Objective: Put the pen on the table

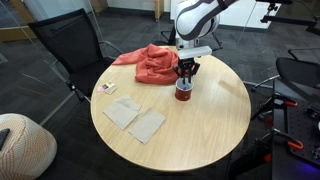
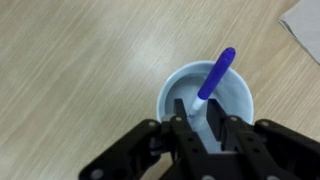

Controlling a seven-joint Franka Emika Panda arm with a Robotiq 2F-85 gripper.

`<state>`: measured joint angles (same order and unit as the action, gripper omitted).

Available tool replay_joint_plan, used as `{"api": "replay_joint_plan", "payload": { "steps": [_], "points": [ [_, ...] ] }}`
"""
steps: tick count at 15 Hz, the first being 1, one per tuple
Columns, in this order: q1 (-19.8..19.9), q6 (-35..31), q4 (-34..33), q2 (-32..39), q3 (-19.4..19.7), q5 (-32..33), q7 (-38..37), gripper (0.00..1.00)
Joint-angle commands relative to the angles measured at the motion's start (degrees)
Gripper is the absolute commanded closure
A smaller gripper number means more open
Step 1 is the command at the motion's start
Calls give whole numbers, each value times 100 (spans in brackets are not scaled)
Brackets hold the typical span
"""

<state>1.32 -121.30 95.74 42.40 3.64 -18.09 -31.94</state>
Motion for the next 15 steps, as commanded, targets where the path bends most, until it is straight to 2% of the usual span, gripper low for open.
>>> {"api": "replay_joint_plan", "payload": {
  "steps": [1,14,15],
  "points": [
    [-44,60,-248,133,-14,-106,-109,69],
    [-46,189,-497,454,-152,-161,-31,67],
    [-41,212,-533,476,-162,-165,-27,69]
  ]
}}
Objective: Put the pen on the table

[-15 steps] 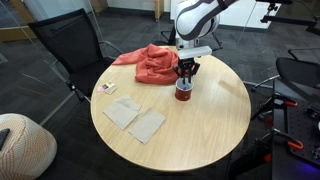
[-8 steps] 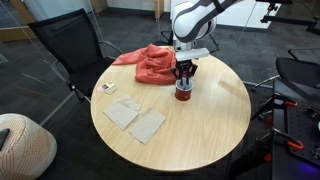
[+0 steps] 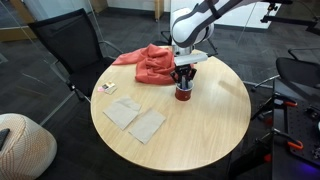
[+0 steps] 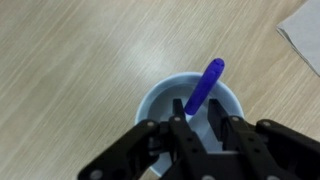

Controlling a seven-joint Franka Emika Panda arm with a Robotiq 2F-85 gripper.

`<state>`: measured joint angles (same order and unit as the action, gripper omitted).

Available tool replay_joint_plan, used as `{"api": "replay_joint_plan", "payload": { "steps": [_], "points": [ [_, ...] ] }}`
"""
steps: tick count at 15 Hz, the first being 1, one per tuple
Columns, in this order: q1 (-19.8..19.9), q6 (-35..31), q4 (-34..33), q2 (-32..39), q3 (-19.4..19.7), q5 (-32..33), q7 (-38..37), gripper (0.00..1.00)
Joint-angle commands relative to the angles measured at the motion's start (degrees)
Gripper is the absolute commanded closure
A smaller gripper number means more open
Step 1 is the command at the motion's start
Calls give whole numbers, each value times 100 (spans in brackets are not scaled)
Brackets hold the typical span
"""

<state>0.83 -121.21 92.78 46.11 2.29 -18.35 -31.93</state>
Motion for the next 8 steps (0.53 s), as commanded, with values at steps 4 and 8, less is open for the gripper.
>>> {"api": "replay_joint_plan", "payload": {
  "steps": [4,8],
  "points": [
    [20,257,-331,124,-30,-154,-53,100],
    [62,171,-8,-179,-37,-294,-10,97]
  ]
}}
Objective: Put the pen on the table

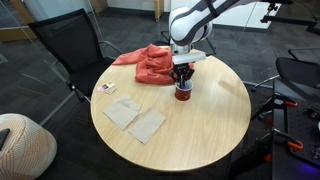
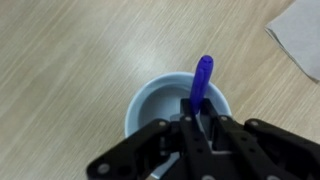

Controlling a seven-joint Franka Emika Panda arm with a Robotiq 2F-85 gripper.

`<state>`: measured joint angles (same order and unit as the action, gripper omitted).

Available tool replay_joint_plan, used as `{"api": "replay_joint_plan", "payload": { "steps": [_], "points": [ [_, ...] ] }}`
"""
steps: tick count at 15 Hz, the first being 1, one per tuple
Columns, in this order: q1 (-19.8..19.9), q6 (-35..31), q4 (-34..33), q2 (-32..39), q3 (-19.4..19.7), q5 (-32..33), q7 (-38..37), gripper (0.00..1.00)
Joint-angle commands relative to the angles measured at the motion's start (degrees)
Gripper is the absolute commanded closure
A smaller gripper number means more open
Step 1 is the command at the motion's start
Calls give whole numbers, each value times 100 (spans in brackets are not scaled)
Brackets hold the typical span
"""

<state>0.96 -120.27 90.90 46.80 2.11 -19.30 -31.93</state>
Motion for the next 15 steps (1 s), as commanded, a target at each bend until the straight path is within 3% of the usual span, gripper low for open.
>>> {"api": "replay_joint_plan", "payload": {
  "steps": [1,15],
  "points": [
    [66,54,289,-350,-25,-251,14,97],
    [101,275,1714,-2438,114,-480,13,97]
  ]
}}
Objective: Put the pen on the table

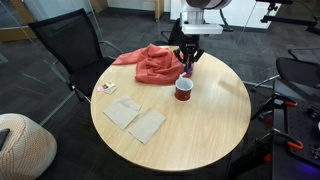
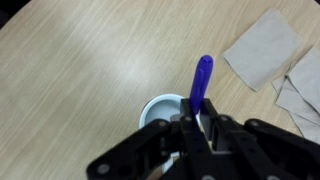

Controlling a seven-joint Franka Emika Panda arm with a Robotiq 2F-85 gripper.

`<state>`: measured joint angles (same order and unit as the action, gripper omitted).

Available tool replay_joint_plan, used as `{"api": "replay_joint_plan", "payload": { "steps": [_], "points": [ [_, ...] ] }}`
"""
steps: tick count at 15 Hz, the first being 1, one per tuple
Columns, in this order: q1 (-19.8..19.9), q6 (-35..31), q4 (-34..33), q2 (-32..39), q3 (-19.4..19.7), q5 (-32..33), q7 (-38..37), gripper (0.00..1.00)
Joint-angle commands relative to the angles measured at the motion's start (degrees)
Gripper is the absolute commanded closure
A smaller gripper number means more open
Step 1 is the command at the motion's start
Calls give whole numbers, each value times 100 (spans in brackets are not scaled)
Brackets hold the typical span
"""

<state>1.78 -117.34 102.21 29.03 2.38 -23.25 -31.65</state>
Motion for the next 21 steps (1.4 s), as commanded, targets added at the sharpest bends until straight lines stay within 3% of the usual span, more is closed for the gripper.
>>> {"api": "replay_joint_plan", "payload": {
  "steps": [1,10,16,21],
  "points": [
    [35,-71,673,-784,127,-74,-4,97],
    [432,-43,781,-1152,723,442,214,97],
    [488,-338,504,-646,1009,1613,234,97],
    [541,-1176,440,-70,1056,2092,443,97]
  ]
}}
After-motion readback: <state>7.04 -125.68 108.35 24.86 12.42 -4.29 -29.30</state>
